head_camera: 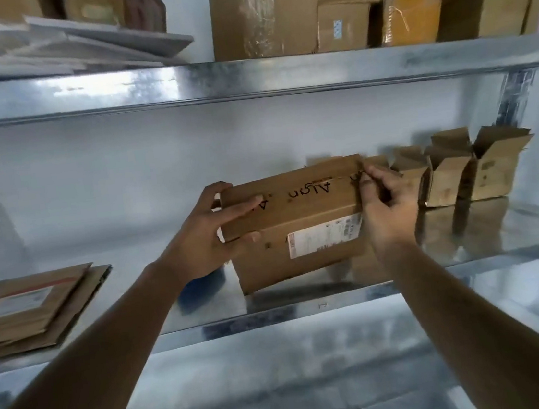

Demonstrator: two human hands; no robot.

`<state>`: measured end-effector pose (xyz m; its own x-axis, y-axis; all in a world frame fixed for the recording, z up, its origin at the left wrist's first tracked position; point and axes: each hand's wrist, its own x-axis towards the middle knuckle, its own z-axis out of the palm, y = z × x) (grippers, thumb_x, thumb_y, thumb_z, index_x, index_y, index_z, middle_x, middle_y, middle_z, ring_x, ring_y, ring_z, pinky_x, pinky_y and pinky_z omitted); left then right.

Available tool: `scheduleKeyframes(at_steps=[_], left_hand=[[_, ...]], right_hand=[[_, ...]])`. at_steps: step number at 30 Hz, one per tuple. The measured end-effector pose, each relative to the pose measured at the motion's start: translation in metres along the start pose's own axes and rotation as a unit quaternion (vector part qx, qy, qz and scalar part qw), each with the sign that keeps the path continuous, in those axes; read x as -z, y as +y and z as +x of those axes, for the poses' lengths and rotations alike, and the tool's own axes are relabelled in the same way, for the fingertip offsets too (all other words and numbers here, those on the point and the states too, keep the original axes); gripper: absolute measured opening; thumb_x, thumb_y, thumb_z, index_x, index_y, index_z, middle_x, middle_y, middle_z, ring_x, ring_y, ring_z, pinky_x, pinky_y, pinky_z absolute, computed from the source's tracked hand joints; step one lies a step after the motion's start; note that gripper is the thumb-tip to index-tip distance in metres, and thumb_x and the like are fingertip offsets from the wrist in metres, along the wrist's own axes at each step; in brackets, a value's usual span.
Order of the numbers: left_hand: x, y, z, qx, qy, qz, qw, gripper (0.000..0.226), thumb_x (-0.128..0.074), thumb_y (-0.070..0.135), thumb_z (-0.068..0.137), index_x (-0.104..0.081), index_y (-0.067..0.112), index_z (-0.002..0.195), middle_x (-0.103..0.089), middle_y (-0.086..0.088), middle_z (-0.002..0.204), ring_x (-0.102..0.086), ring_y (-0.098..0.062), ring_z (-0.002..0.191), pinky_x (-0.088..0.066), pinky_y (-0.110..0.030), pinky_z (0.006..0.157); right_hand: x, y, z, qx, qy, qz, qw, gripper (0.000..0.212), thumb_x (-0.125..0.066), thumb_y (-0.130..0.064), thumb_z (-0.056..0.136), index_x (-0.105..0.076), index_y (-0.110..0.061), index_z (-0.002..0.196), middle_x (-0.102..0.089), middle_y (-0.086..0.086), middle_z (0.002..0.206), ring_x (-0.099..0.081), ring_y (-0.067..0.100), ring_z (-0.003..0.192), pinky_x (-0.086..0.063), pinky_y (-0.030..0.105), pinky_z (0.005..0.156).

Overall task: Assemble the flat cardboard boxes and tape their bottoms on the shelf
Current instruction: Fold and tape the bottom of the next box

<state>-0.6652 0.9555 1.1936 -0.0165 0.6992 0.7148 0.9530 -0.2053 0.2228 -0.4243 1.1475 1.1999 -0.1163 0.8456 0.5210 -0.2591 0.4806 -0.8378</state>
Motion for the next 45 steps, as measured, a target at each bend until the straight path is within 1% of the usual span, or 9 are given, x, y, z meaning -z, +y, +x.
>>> scheduleKeyframes(at_steps=[3,6,10,15,22,29,34,41,45], left_hand=[[-0.015,0.007,0.008,0.071,0.024,-0.023,0.997,0.055,-0.070,0.046,0.090,-0.062,0.031,0.143,-0.038,0.001,0.146,-0.048,-0.013,0.131,-0.051,-0.033,0.109],[-0.026,0.004,0.016,0.121,0.026,-0.037,0.992,0.049,-0.072,0.042,0.093,-0.064,0.030,0.140,-0.044,0.000,0.138,-0.053,-0.008,0.124,-0.054,-0.035,0.102],[-0.032,-0.006,0.022,0.157,0.027,-0.042,0.986,0.043,-0.071,0.027,0.095,-0.066,0.030,0.137,-0.049,-0.001,0.132,-0.056,-0.005,0.113,-0.054,-0.029,0.095],[-0.034,-0.025,0.028,0.219,0.037,-0.066,0.973,0.037,-0.069,0.026,0.098,-0.068,0.038,0.133,-0.052,0.006,0.132,-0.054,0.000,0.117,-0.045,-0.008,0.089],[-0.035,-0.051,0.038,0.247,0.033,-0.087,0.964,0.035,-0.067,0.028,0.099,-0.068,0.038,0.133,-0.051,0.008,0.134,-0.050,0.010,0.116,-0.041,-0.001,0.085],[-0.028,-0.073,0.041,0.238,0.014,-0.111,0.965,0.033,-0.070,0.040,0.095,-0.069,0.051,0.126,-0.057,0.011,0.127,-0.054,0.001,0.119,-0.044,-0.020,0.101],[-0.027,-0.069,0.038,0.229,-0.005,-0.095,0.969,0.038,-0.072,0.031,0.096,-0.067,0.046,0.130,-0.053,0.015,0.124,-0.048,0.008,0.118,-0.038,-0.009,0.096],[-0.028,-0.057,0.034,0.237,-0.014,-0.112,0.965,0.044,-0.080,0.039,0.085,-0.069,0.051,0.126,-0.048,0.009,0.132,-0.047,0.001,0.123,-0.043,-0.008,0.089],[-0.038,-0.046,0.031,0.224,-0.005,-0.117,0.968,0.047,-0.082,0.037,0.082,-0.070,0.046,0.127,-0.045,0.010,0.133,-0.045,0.013,0.119,-0.048,-0.006,0.081]], right_hand=[[0.010,0.015,0.009,-0.065,-0.045,-0.019,0.997,0.040,-0.059,-0.054,0.101,-0.058,-0.040,0.138,-0.065,-0.009,0.119,-0.068,0.004,0.095,-0.057,0.013,0.065],[0.012,0.041,0.018,-0.117,-0.087,-0.037,0.989,0.051,-0.052,-0.083,0.086,-0.064,-0.043,0.114,-0.076,-0.001,0.102,-0.077,0.017,0.086,-0.065,0.043,0.071],[0.011,0.078,0.030,-0.193,-0.134,-0.049,0.971,0.066,-0.044,-0.100,0.072,-0.063,-0.045,0.104,-0.077,-0.006,0.098,-0.075,0.022,0.097,-0.061,0.054,0.088],[-0.005,0.083,0.032,-0.304,-0.155,-0.018,0.940,0.053,-0.040,-0.080,0.094,-0.056,-0.036,0.120,-0.061,-0.004,0.128,-0.055,0.025,0.118,-0.047,0.057,0.109],[-0.022,0.100,0.038,-0.316,-0.088,-0.046,0.943,0.068,-0.054,-0.064,0.098,-0.045,-0.019,0.146,-0.056,0.004,0.134,-0.054,0.025,0.114,-0.056,0.051,0.103],[-0.022,0.095,0.030,-0.297,-0.025,-0.058,0.953,0.065,-0.067,-0.071,0.086,-0.054,-0.029,0.135,-0.057,-0.006,0.112,-0.059,0.026,0.110,-0.064,0.052,0.082],[-0.021,0.093,0.027,-0.294,-0.071,-0.052,0.952,0.074,-0.059,-0.077,0.086,-0.053,-0.026,0.139,-0.057,-0.001,0.122,-0.058,0.017,0.100,-0.061,0.044,0.085],[-0.015,0.097,0.033,-0.297,-0.068,-0.104,0.947,0.102,-0.059,-0.099,0.057,-0.061,-0.024,0.126,-0.064,0.002,0.124,-0.062,0.030,0.113,-0.059,0.055,0.093],[-0.001,0.102,0.030,-0.285,-0.090,-0.127,0.946,0.072,-0.064,-0.081,0.080,-0.059,-0.022,0.122,-0.058,0.001,0.121,-0.056,0.027,0.112,-0.062,0.053,0.085]])
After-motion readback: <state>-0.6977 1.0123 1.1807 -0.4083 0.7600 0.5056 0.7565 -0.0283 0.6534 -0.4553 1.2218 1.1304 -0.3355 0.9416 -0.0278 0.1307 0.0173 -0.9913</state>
